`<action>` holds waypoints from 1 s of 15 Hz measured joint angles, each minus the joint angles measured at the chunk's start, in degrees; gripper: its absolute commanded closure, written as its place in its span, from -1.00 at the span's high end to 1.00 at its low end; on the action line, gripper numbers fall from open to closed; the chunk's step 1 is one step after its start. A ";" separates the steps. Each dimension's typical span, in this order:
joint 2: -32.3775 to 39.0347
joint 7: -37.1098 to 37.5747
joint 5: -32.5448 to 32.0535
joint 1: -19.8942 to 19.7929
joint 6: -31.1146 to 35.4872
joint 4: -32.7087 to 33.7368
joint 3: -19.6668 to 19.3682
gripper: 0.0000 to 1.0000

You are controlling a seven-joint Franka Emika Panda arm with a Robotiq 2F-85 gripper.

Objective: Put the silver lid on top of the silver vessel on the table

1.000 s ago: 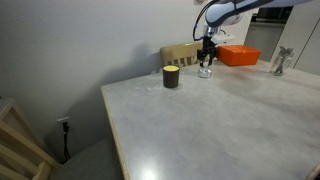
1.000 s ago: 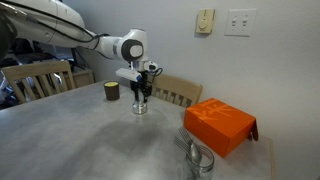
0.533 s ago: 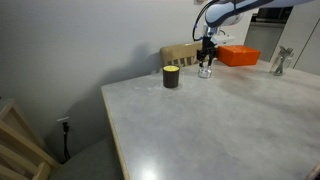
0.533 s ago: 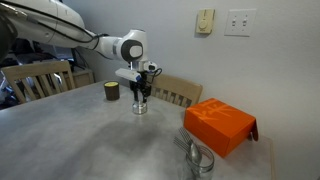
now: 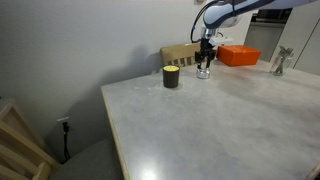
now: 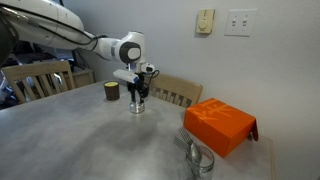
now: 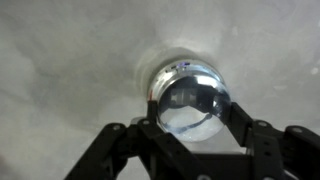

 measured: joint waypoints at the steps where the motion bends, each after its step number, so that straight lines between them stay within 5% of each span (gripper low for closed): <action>1: 0.25 0.00 0.00 0.01 0.01 0.17 0.12 -0.12; 8: 0.40 0.00 0.00 0.61 -0.09 0.48 0.57 -0.11; 9: 0.39 0.00 0.00 0.81 -0.09 0.48 0.59 0.56; 10: 0.34 0.10 0.00 1.05 -0.07 0.48 0.59 0.86; 15: -3.49 3.69 -0.76 2.98 -0.42 -1.31 0.03 1.00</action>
